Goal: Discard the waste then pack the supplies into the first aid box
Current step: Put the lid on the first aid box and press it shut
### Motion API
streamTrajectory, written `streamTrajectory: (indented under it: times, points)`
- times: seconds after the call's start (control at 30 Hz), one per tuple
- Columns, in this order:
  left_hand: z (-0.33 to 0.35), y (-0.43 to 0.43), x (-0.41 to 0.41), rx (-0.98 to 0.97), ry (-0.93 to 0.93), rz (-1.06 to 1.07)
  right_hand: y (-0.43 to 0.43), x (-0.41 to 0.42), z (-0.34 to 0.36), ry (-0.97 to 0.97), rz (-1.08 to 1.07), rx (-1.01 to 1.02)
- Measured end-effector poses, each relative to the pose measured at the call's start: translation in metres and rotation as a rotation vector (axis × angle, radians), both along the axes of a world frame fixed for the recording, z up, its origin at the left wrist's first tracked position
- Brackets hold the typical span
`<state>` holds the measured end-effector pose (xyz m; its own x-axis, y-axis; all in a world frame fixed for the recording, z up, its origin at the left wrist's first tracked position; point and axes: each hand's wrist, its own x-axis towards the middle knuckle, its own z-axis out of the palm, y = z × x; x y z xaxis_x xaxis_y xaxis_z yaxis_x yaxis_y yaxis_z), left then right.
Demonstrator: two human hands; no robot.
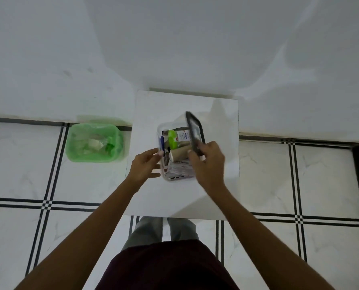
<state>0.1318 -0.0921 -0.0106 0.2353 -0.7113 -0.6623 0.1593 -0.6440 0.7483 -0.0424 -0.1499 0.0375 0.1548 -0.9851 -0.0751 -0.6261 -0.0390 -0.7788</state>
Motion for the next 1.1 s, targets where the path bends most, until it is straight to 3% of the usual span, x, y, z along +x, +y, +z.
streamTrajectory:
  times: [0.2, 0.37, 0.43, 0.57, 0.7, 0.93, 1.1]
  points:
    - [0.010, -0.015, 0.001, -0.044, 0.044, 0.091, 0.039, 0.034, -0.042, 0.296, 0.220, -0.141]
    - [-0.004, -0.023, -0.006, -0.098, -0.214, 0.105, 0.037, 0.045, -0.048, 0.345, 0.349, -0.090]
    - [-0.008, -0.028, -0.008, -0.142, -0.399, 0.054, 0.024, 0.038, -0.040, 0.312, 0.263, -0.101]
    - [-0.007, -0.038, -0.010, -0.116, -0.587, -0.028, -0.007, 0.014, -0.041, 0.469, -0.055, -0.142]
    - [-0.014, -0.034, -0.029, 0.049, -0.655, 0.013, -0.017, 0.008, -0.066, 0.309, -0.123, 0.185]
    - [-0.018, -0.007, -0.067, 0.076, -0.702, 0.134, -0.011, 0.008, -0.079, 0.236, -0.116, 0.093]
    - [-0.017, -0.009, -0.069, 0.077, -0.699, 0.071, -0.014, -0.001, -0.083, 0.182, -0.089, 0.149]
